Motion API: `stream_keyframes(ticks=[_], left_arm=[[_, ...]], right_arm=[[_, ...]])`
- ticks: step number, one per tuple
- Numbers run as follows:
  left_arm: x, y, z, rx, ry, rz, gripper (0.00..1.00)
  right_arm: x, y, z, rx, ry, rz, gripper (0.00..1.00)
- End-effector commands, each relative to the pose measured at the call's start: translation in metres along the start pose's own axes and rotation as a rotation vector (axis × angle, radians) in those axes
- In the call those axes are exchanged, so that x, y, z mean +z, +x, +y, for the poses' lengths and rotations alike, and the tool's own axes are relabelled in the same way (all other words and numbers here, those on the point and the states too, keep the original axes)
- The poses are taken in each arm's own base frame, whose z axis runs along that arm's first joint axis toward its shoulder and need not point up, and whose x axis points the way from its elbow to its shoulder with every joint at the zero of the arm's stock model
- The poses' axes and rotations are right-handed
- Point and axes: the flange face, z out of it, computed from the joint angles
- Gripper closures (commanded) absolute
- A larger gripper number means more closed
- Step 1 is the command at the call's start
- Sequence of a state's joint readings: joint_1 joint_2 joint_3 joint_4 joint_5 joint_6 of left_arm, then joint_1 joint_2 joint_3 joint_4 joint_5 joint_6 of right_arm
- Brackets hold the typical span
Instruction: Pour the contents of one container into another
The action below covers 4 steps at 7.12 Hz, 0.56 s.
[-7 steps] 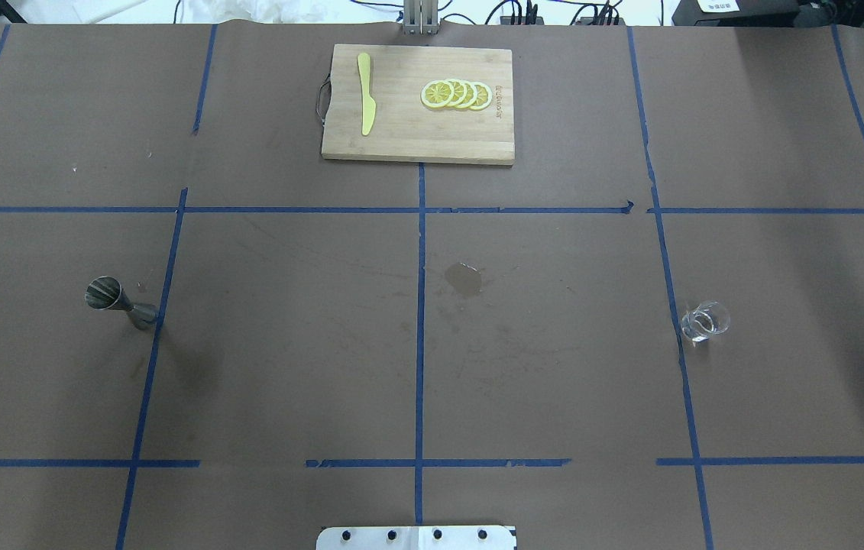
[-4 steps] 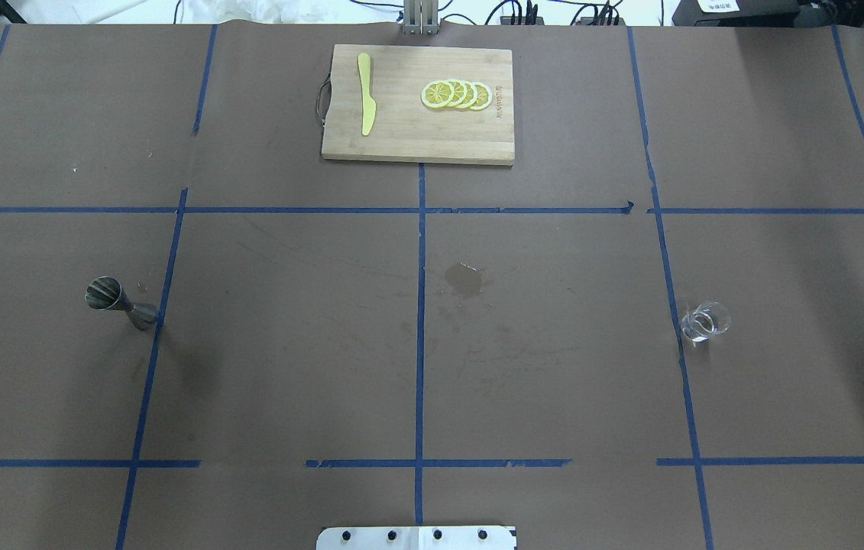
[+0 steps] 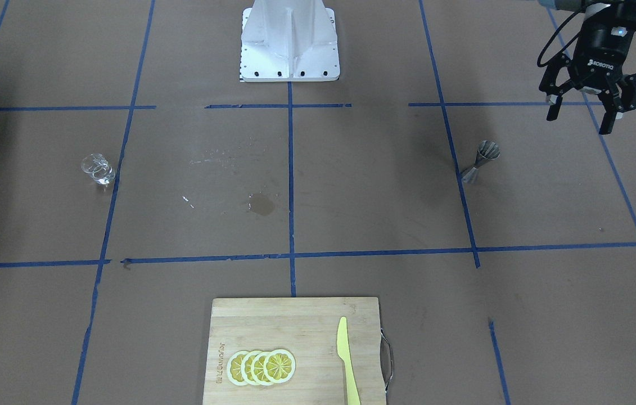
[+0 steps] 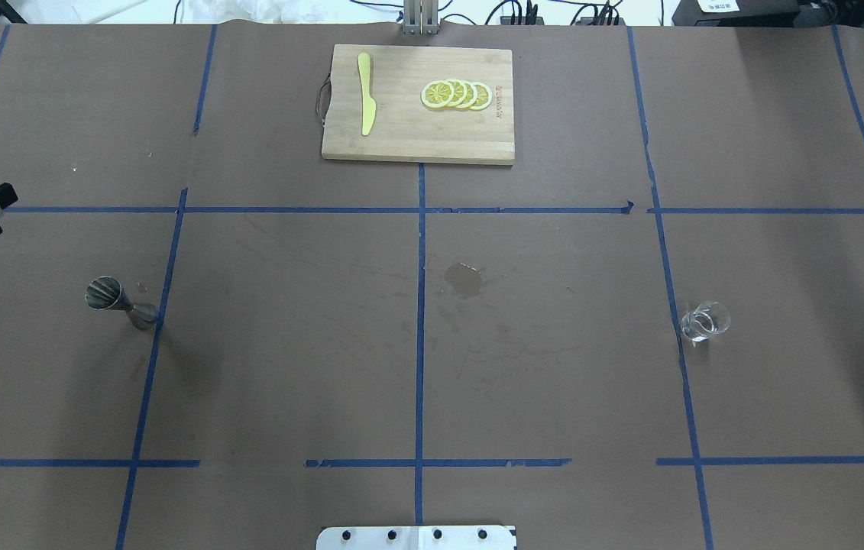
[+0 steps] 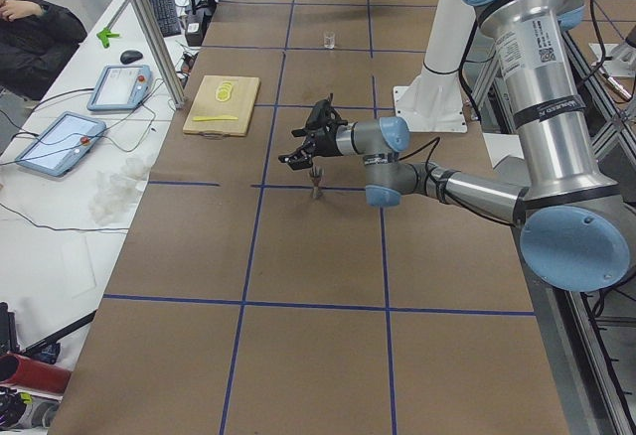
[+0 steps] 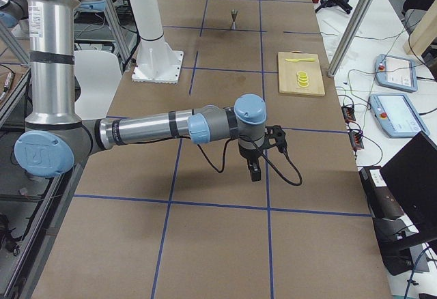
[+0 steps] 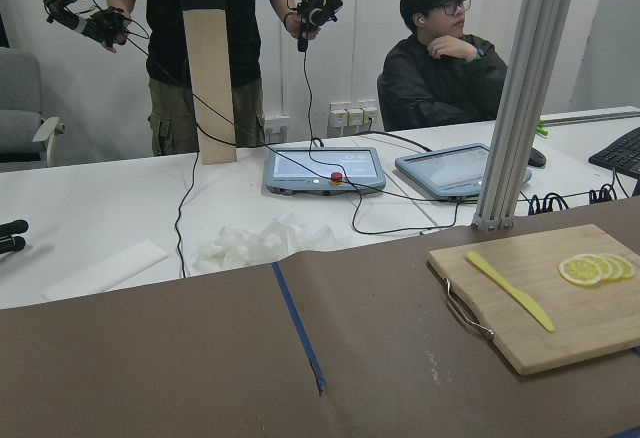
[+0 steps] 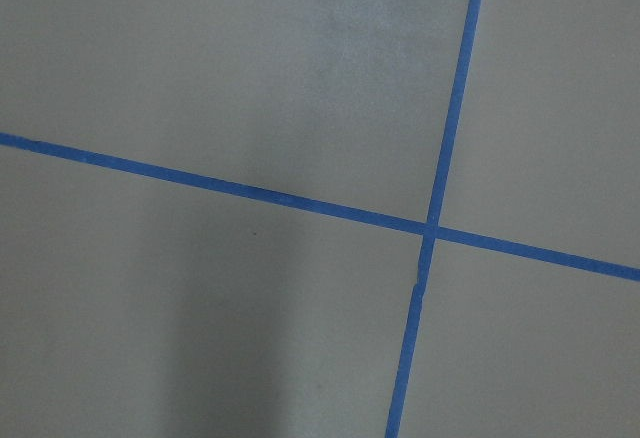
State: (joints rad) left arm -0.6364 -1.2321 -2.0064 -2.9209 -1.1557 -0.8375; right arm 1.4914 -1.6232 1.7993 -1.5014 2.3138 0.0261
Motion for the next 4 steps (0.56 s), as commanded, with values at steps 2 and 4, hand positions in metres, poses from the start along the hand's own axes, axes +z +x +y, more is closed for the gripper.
stream_keyframes(ticks=[2, 4], left_arm=[[0.006, 0.013, 0.078, 0.015, 0.084, -0.062, 0.0], [0.003, 0.033, 0.111, 0.027, 0.096, -0.059, 0.0]], right_arm=[[0.0, 0.001, 0.003, 0.003, -0.002, -0.001, 0.0], [0.001, 0.002, 0.004, 0.005, -0.004, -0.001, 0.0]])
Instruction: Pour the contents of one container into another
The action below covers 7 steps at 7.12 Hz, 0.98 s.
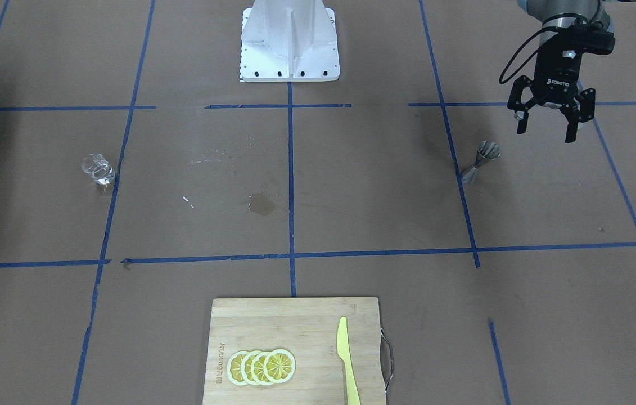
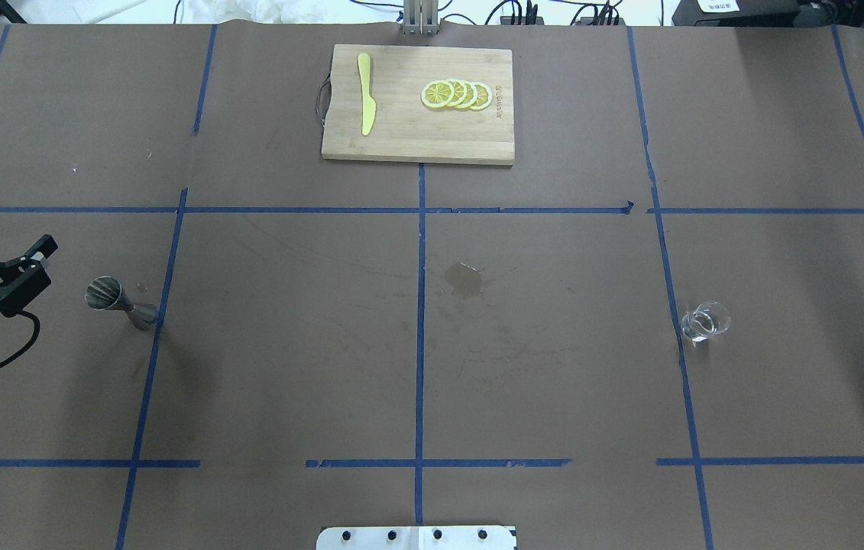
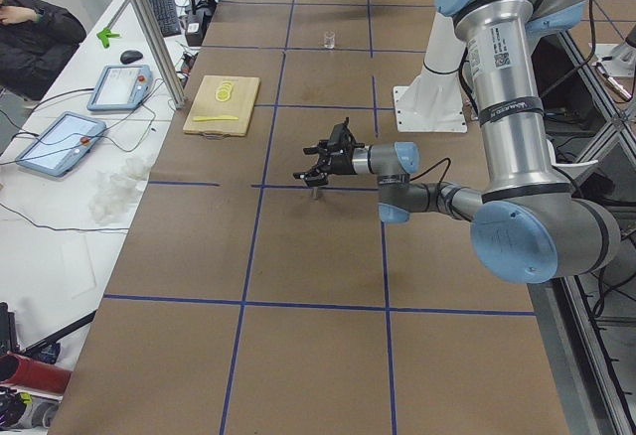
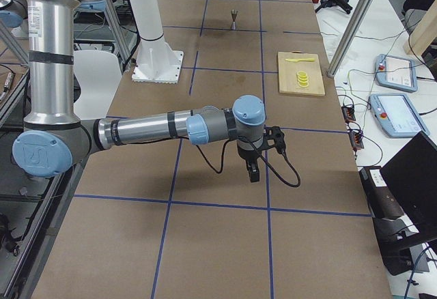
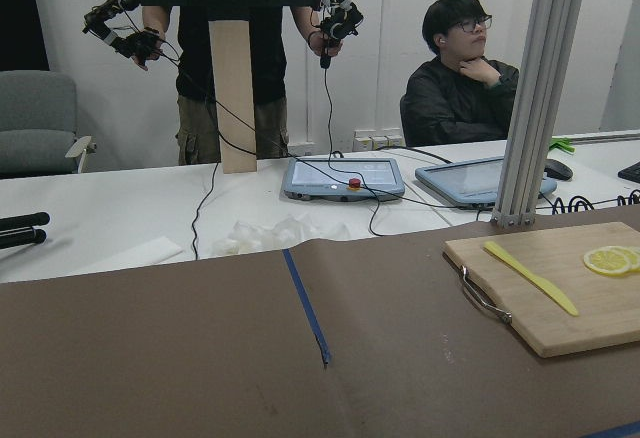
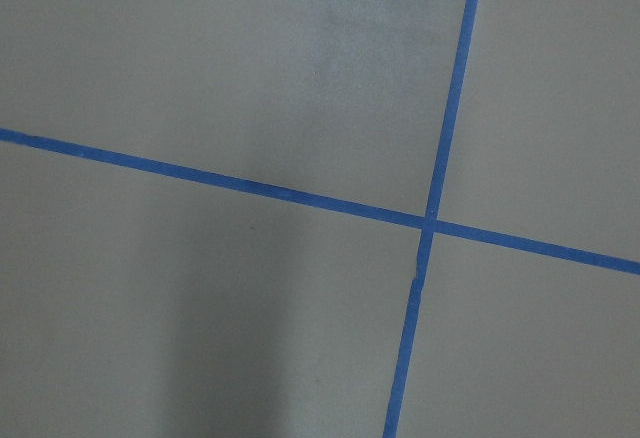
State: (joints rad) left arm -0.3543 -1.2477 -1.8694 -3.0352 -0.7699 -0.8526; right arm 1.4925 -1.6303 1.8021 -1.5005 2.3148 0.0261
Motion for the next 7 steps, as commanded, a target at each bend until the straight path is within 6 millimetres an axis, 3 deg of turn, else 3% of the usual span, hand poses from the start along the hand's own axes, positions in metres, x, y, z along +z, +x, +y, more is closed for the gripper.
stream_keyframes(ticks=[1, 3, 7], left_arm=[[-0.001, 0.026, 0.041, -0.002, 0.02, 0.009, 0.0], [0.009, 0.042, 0.077, -0.047, 0.054, 0.028, 0.0], [0.018, 0.056, 0.108, -0.051, 0.055, 0.034, 0.0]], right_arm=[[0.001, 0.001, 0.0, 0.003, -0.003, 0.0, 0.0], [0.002, 0.002, 0.001, 0.004, -0.004, 0.0, 0.0], [0.003, 0.003, 0.001, 0.004, -0.005, 0.002, 0.0]])
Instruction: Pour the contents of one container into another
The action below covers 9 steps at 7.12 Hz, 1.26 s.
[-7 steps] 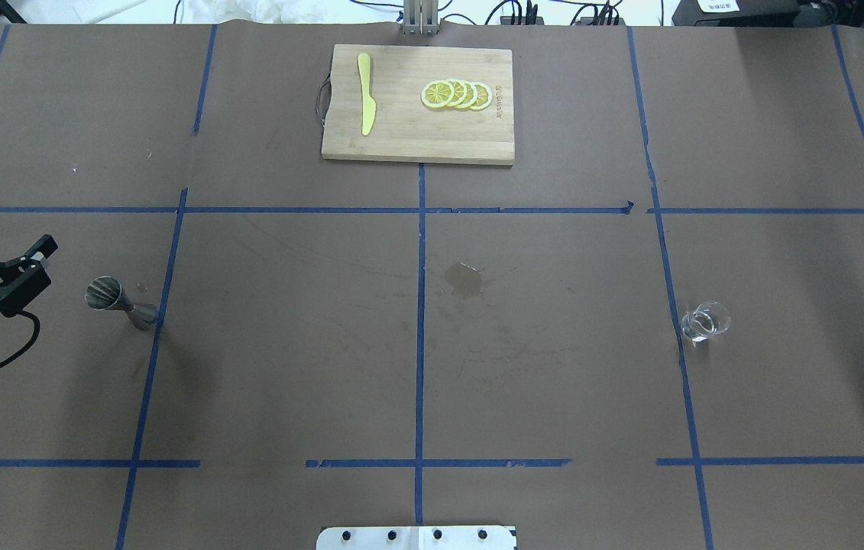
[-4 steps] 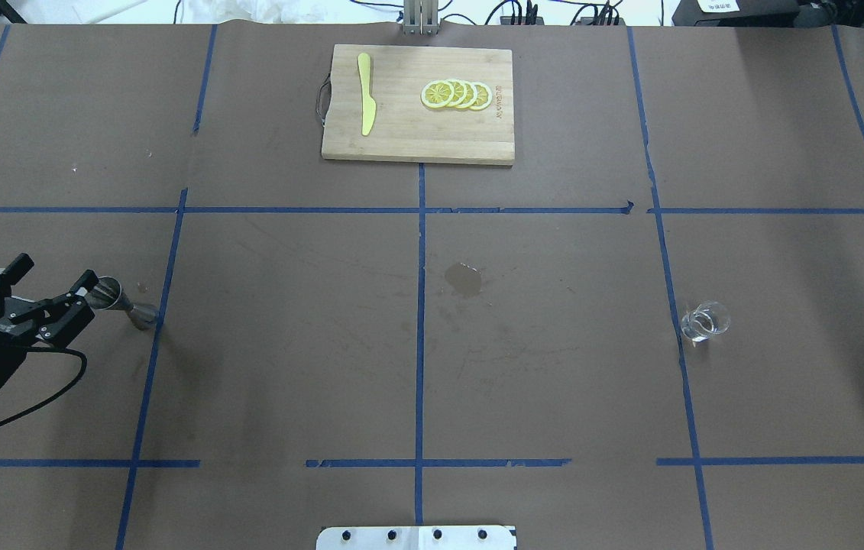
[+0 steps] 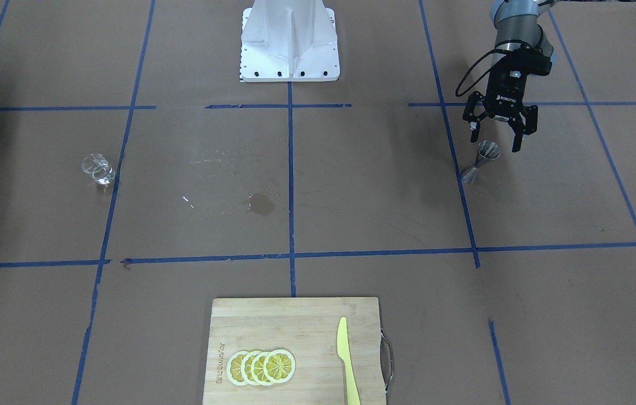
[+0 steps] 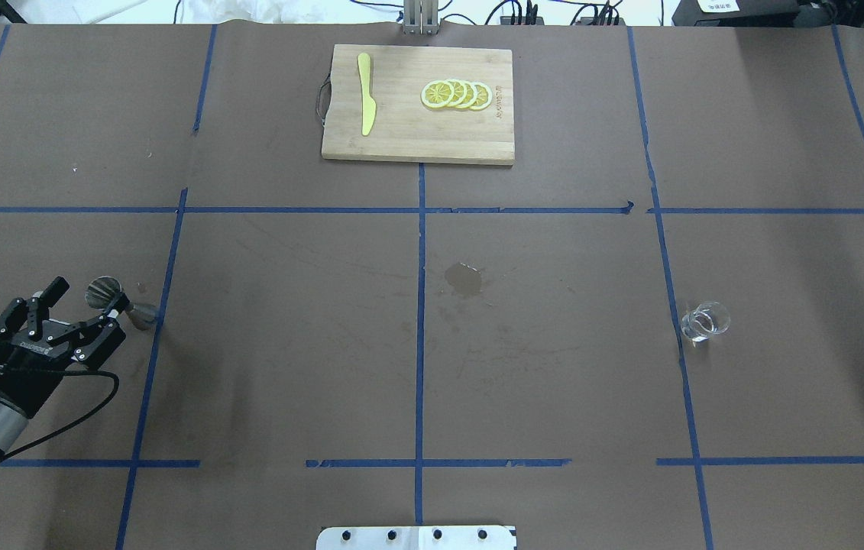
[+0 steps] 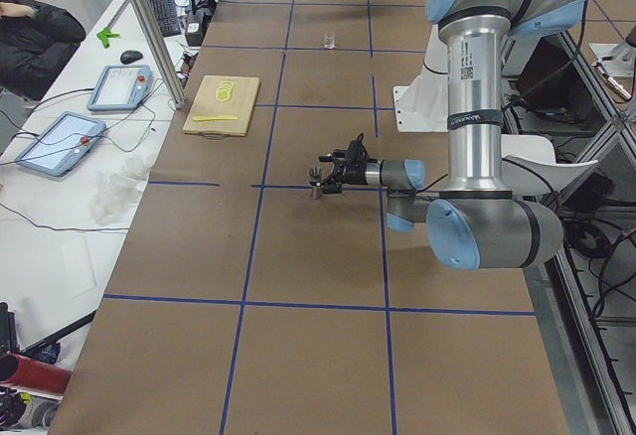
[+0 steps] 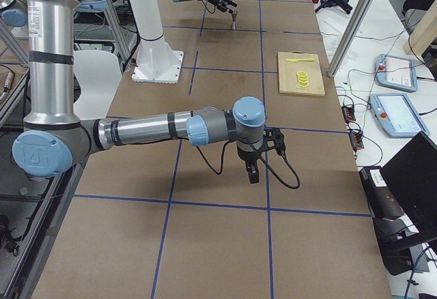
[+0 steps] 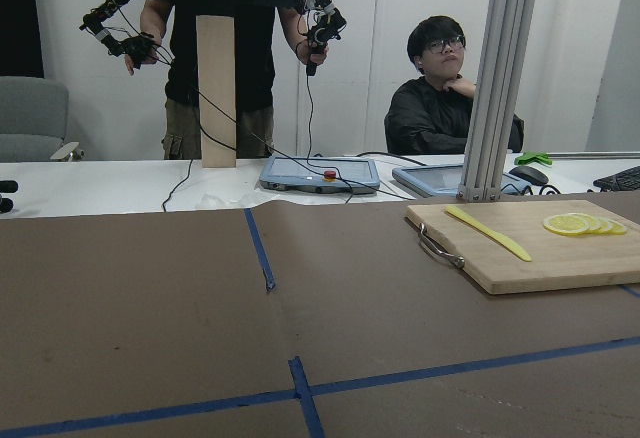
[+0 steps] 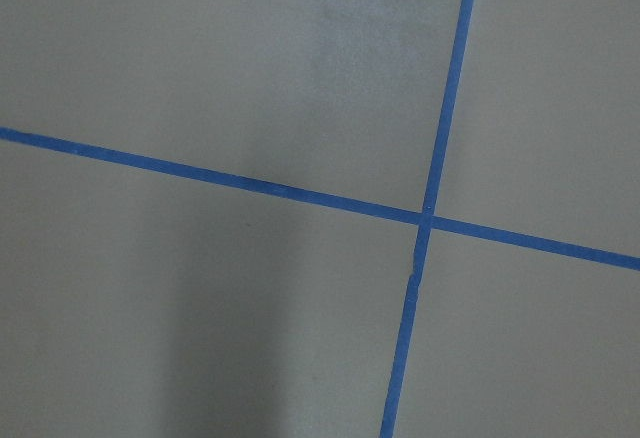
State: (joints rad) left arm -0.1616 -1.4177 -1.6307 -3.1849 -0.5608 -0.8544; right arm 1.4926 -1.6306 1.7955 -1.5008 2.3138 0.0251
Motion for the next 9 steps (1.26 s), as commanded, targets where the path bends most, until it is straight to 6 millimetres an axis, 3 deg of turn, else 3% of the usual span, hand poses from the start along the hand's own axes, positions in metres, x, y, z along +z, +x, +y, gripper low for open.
stream_keyframes(ticks=[1, 3, 6, 9], left_arm=[[0.01, 0.008, 0.019, 0.006, -0.001, -0.004, 0.0], [0.011, 0.002, 0.028, 0.025, -0.01, -0.012, 0.0], [0.023, 0.015, 0.044, 0.028, -0.014, -0.009, 0.0], [0.024, 0.011, 0.053, 0.053, -0.025, -0.013, 0.0]], right_arm=[[0.0, 0.0, 0.0, 0.001, -0.001, 0.001, 0.0], [0.0, 0.0, 0.0, 0.001, -0.001, 0.001, 0.0], [0.0, 0.0, 0.0, 0.001, 0.0, 0.001, 0.0], [0.0, 0.0, -0.001, 0.0, 0.001, 0.001, 0.0]])
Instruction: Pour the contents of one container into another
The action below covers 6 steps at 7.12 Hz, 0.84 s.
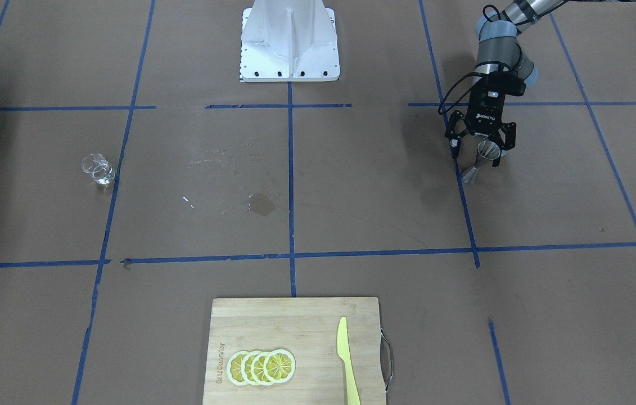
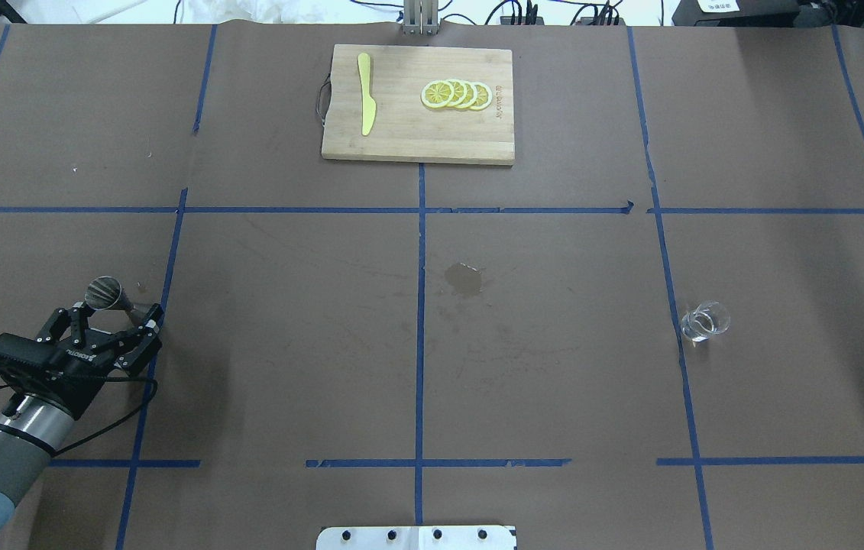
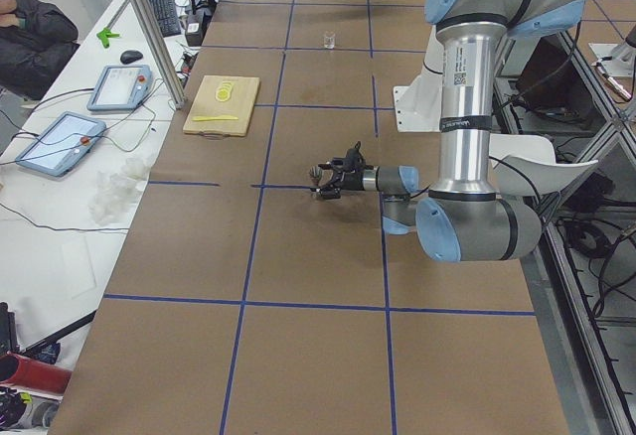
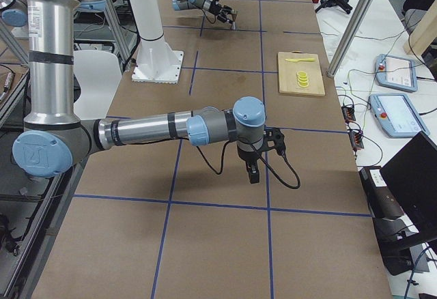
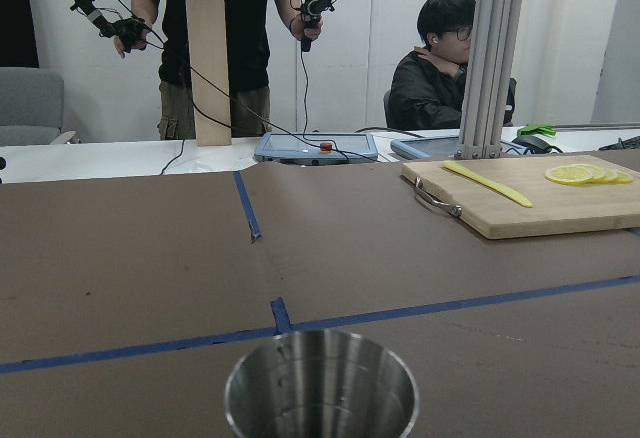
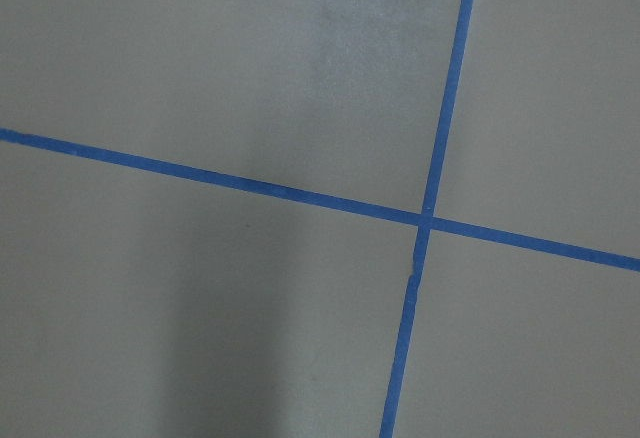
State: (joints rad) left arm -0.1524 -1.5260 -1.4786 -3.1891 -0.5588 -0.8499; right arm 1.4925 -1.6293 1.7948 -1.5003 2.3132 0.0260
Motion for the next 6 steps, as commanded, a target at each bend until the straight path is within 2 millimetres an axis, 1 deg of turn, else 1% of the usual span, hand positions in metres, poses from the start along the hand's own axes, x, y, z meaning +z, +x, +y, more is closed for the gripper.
stream_keyframes(ticks=[1, 2, 3, 5, 6], left_arm=[[0.0003, -0.004, 0.0056, 0.02, -0.012, -0.001, 0.0], [0.0008, -0.0053, 0.0082, 0.025, -0.015, -0.003, 0.01], [0.0005, -0.0051, 0.0073, 0.014, -0.01, 0.003, 0.11], [-0.0005, -0.0057, 0.0057, 0.002, -0.006, 0.008, 0.25], [-0.0008, -0.0064, 0.0059, 0.004, -0.007, 0.008, 0.26]], right_arm=[[-0.0001, 0.0, -0.0001, 0.0, 0.0, 0.0, 0.0], [-0.0001, 0.0, -0.0001, 0.0, 0.0, 0.0, 0.0], [-0.0005, -0.0004, -0.0009, -0.001, 0.001, 0.0, 0.0], [-0.0014, -0.0014, -0.0018, -0.003, 0.004, 0.0, 0.0], [-0.0014, -0.0014, -0.0018, -0.003, 0.004, 0.0, 0.0]])
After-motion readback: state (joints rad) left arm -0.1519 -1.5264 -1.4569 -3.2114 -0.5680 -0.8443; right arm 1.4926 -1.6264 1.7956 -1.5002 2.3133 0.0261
